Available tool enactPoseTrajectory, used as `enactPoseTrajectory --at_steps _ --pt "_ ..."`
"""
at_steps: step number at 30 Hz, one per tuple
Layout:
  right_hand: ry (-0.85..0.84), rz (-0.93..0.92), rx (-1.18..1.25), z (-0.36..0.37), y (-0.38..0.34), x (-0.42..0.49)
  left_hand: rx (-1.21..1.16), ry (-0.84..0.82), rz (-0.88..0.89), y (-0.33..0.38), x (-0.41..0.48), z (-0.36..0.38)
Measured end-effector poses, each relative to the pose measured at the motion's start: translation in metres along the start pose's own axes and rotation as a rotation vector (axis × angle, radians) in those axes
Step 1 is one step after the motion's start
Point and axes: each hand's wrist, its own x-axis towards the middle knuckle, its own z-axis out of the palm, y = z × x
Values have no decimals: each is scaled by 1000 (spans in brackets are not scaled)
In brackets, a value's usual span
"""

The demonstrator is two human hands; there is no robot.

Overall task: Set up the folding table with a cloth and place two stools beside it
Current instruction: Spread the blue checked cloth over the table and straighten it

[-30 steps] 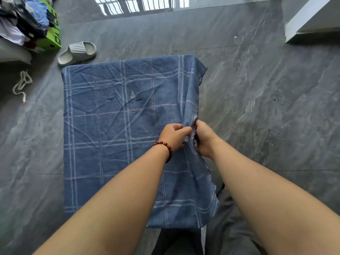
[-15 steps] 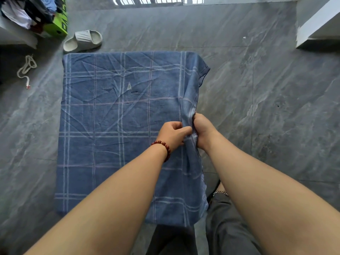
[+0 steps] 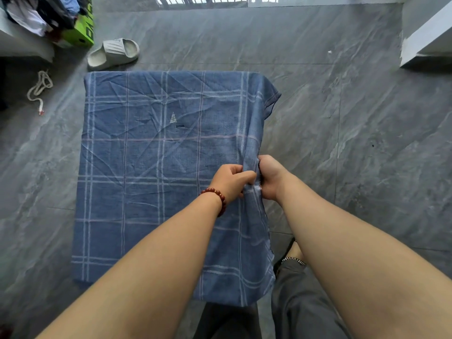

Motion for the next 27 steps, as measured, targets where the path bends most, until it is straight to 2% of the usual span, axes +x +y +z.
enactPoseTrajectory --at_steps 4,7,12,16,23,25,27 --pt "-55 67 -55 2 -1 -2 4 24 -8 -3 5 -4" --pt "7 80 -73 0 -1 -4 -3 11 -5 -2 5 -4" --pt "194 -193 110 -3 2 2 -76 54 -15 2 3 1" --pt "91 -219 242 -9 0 -2 -48 54 -14 2 3 3" --pt "32 -113 60 -9 -4 -10 -19 56 -10 4 4 5" --pt "130 -167 24 -8 -4 -7 -22 49 -11 4 5 5" --pt "306 -293 21 -9 -4 -1 -18 38 -17 5 6 7"
